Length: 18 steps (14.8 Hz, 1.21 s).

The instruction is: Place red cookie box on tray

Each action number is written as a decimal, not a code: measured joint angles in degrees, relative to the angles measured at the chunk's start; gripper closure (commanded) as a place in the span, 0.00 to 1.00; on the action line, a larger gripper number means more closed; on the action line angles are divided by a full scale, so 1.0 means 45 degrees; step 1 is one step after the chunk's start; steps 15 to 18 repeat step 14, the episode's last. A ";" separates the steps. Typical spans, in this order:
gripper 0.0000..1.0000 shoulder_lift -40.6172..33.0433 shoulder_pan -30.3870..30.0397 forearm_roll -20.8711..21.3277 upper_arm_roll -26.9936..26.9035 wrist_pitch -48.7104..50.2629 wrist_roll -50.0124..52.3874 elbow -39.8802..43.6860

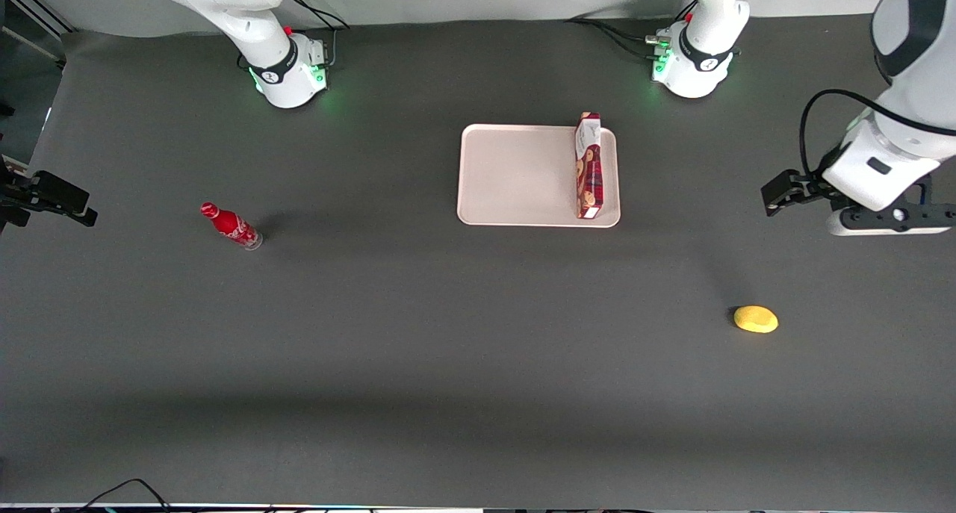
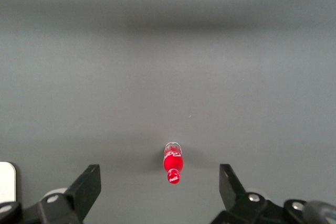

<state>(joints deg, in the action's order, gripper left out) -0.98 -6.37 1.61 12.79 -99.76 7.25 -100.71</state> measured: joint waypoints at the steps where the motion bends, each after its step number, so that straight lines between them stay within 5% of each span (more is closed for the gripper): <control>1: 0.00 0.0048 -0.0254 -0.0056 0.0202 0.0002 -0.0069 0.0096; 18: 0.00 -0.0263 0.0096 -0.0162 -0.0208 0.0569 -0.0308 0.0354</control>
